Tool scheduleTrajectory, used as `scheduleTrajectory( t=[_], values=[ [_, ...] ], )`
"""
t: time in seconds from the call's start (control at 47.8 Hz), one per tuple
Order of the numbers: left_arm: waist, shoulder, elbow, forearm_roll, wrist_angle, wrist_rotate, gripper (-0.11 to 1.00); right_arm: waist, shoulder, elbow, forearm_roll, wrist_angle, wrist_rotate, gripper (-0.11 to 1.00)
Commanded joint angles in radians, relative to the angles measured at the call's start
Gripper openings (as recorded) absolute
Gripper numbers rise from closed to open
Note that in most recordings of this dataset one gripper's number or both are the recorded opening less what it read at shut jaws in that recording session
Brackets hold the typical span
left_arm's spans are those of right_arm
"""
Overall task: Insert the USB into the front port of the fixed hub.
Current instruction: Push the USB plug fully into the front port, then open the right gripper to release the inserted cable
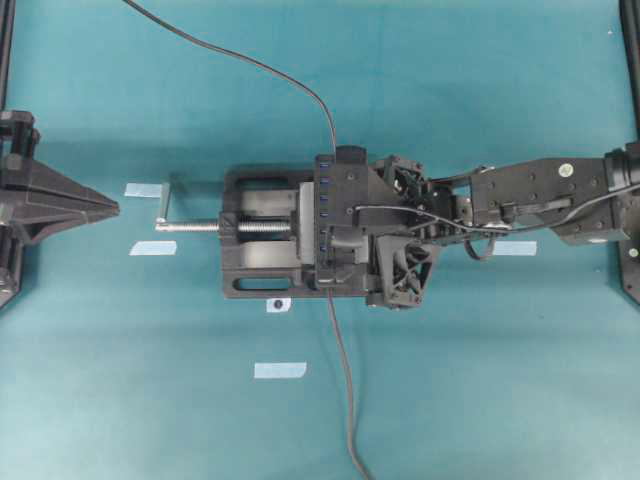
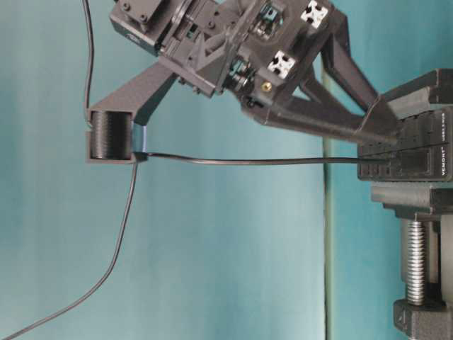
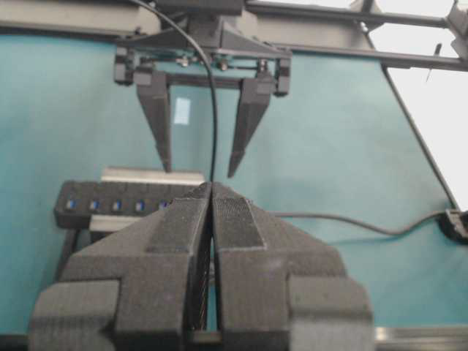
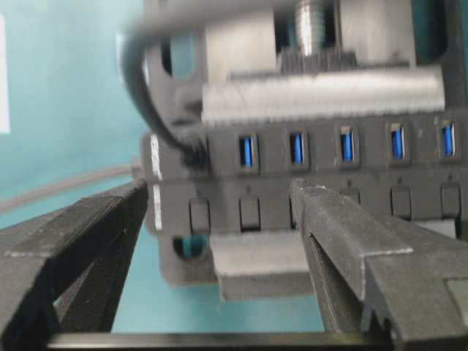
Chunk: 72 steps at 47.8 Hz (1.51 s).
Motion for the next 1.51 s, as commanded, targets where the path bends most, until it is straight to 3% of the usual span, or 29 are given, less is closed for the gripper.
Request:
scheduleTrajectory(
  t=[0.0, 0.356, 1.487],
  values=[
    [-0.002, 0.003, -0.014, 0.002, -0.005, 0.0, 0.0, 0.0, -0.037, -0.005, 0.0, -0.015, 0.006, 0.78],
    [-0.002, 0.003, -0.015, 0.002, -0.005, 0.0, 0.0, -0.003, -0.078, 0.043, 0.0, -0.104, 0.014, 0.78],
    [-0.002, 0.002, -0.02, 0.002, -0.005, -0.003, 0.0, 0.0, -0.08, 0.072, 0.008, -0.121, 0.015, 0.78]
  ],
)
